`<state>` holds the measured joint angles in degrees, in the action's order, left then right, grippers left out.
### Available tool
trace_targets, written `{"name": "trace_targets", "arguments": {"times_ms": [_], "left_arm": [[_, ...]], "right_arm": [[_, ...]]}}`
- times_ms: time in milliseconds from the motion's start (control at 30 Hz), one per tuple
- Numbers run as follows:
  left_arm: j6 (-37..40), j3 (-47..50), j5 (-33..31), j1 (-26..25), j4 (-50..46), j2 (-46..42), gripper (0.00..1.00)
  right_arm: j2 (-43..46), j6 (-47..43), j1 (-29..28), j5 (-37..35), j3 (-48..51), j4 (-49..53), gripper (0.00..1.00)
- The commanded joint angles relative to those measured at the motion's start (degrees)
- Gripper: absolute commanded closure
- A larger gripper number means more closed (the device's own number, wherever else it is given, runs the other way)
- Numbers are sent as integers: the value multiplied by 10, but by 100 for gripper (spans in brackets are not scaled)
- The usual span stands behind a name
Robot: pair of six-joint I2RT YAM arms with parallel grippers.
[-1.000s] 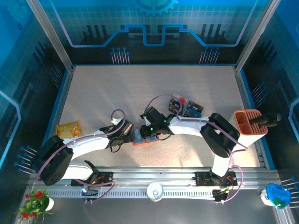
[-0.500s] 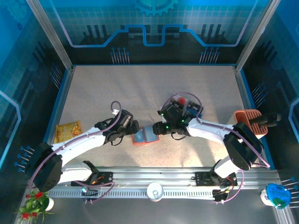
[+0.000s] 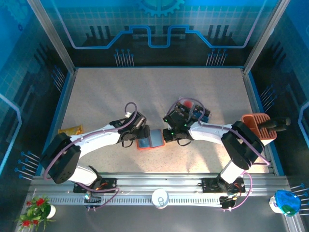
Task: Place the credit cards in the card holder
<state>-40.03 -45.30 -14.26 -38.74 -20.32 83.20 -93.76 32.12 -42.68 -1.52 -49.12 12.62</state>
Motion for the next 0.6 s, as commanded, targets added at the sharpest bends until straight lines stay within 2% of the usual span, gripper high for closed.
{"name": "trace_targets", "arguments": {"times_ms": [0, 567], "left_arm": [[17, -25, 7, -9, -3, 24, 16], [20, -21, -10, -34, 9, 81, 16]], "right_arm": [[10, -1, 4, -1, 3, -5, 98], [87, 63, -21, 0, 91, -51, 100]]}}
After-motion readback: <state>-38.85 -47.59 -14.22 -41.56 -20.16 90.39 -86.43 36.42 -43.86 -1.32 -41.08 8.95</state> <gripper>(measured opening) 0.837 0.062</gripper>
